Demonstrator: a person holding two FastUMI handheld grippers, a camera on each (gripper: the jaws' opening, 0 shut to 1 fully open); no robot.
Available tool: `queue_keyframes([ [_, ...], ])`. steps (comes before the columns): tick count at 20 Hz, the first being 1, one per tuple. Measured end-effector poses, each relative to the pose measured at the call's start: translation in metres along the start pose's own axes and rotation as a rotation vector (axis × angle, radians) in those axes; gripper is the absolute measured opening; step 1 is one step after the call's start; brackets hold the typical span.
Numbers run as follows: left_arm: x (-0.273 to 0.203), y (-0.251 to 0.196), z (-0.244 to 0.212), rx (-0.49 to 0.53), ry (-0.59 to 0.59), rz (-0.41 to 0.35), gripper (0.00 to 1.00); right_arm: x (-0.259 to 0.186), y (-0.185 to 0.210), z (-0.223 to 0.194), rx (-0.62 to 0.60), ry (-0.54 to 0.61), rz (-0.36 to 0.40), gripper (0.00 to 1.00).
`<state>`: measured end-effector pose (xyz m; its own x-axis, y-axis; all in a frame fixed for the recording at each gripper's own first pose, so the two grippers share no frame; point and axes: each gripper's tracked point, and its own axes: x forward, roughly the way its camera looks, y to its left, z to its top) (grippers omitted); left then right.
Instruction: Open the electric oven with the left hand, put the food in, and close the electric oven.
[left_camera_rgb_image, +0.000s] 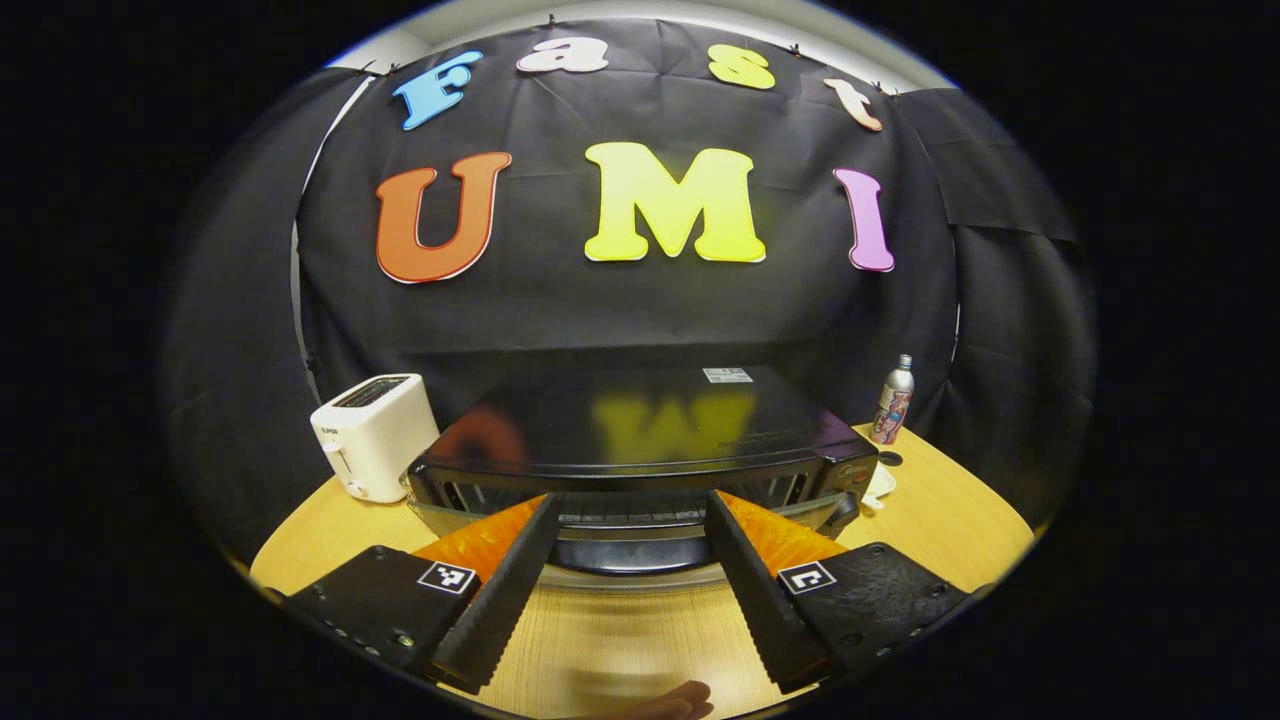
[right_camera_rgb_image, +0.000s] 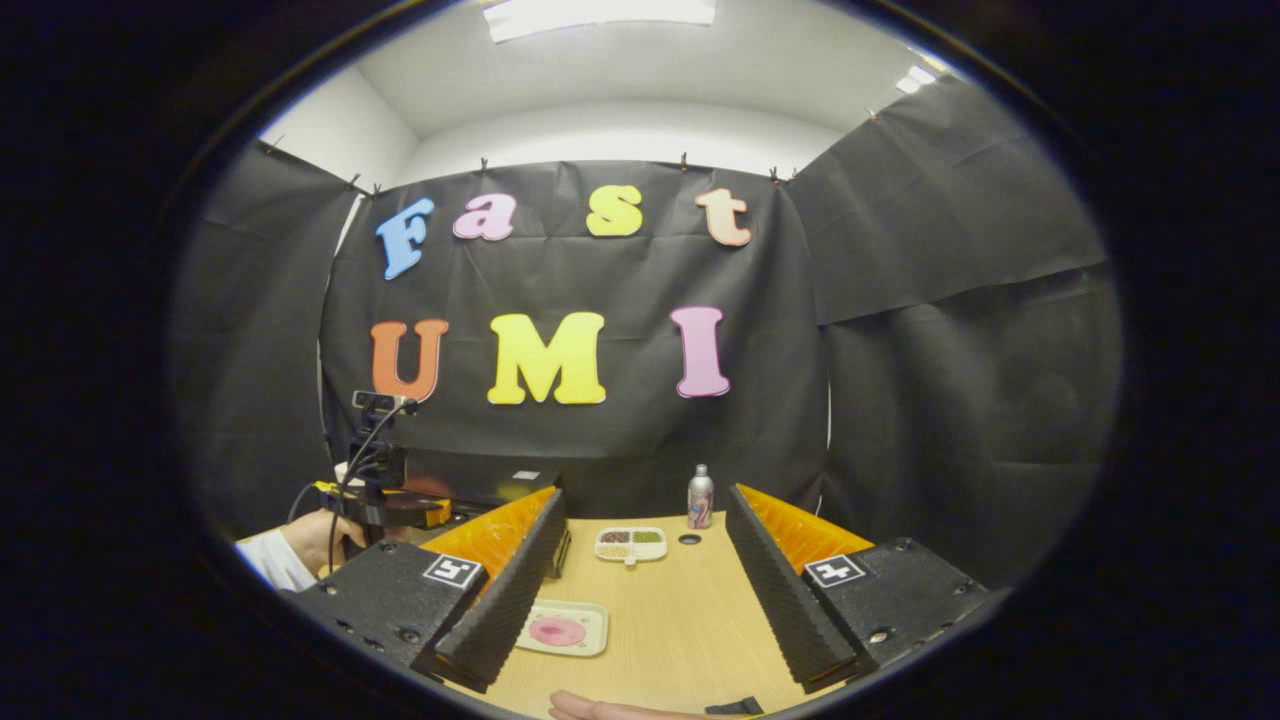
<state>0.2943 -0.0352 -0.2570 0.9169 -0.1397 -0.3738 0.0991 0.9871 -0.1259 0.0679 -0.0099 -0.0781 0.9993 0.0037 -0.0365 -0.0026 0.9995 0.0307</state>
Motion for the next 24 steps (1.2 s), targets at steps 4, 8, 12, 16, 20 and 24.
queue_keyframes([
  [4, -0.023, -0.002, -0.02, 0.01, 0.021, 0.005, 0.94, -0.009, 0.008, -0.002, 0.007, 0.013, 0.009, 1.0],
  [8, -0.041, -0.004, -0.042, 0.008, 0.066, 0.003, 0.94, -0.018, 0.014, -0.006, 0.011, 0.024, 0.008, 1.0],
  [12, -0.056, -0.004, -0.065, 0.0, 0.085, 0.003, 0.94, -0.024, 0.019, -0.012, 0.022, 0.042, 0.018, 1.0],
  [16, -0.066, -0.006, -0.086, 0.001, 0.096, 0.004, 0.94, -0.025, 0.019, -0.016, 0.011, 0.059, 0.011, 1.0],
  [20, -0.074, -0.008, -0.113, -0.007, 0.117, 0.005, 0.95, -0.024, 0.019, -0.025, 0.013, 0.081, 0.007, 1.0],
  [24, -0.077, -0.01, -0.14, -0.004, 0.144, 0.005, 0.94, -0.022, 0.024, -0.044, 0.003, 0.118, 0.01, 1.0],
])
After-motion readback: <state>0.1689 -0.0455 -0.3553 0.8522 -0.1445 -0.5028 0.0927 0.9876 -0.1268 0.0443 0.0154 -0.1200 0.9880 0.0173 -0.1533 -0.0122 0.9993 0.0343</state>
